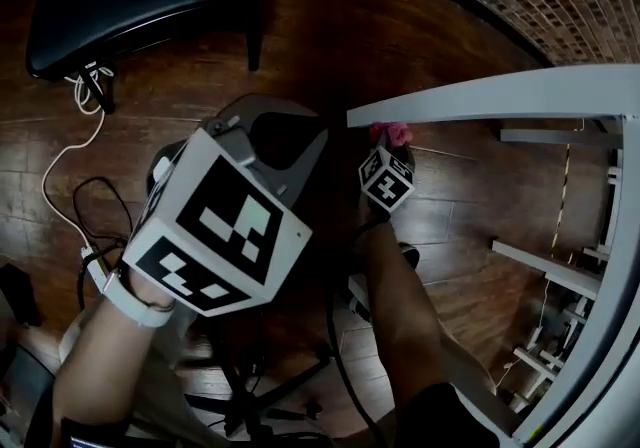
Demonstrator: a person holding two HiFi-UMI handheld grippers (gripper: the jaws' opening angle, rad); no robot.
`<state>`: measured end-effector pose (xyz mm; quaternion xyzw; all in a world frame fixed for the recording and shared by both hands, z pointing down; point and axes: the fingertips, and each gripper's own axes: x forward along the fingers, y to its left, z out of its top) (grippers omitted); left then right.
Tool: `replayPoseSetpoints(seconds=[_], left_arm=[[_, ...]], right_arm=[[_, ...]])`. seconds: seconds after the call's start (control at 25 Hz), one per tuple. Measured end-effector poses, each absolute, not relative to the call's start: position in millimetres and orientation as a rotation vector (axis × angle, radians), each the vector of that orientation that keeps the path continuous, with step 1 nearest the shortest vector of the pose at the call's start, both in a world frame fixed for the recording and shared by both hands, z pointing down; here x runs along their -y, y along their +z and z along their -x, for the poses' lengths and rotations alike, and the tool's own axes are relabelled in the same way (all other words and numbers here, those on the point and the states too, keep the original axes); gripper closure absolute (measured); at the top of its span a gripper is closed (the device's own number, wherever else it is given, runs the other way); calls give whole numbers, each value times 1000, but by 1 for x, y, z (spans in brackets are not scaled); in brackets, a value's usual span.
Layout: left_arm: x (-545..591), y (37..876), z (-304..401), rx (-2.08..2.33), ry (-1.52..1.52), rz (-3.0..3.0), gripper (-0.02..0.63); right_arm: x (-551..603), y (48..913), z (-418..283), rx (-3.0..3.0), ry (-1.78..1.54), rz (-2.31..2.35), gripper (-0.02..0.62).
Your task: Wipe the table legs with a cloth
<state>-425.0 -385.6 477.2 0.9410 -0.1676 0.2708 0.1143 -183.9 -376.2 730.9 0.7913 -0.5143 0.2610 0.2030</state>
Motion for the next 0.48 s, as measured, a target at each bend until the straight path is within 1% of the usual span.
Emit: replayPoseSetpoints(seconds=[0.24,0.48], left_arm=[[391,487,434,472,870,-2716,604],[381,503,433,428,911,-2713,604]], right_arm=[[373,819,179,1327,886,-2059,491],[373,867,179,1295,1076,-1969,489]])
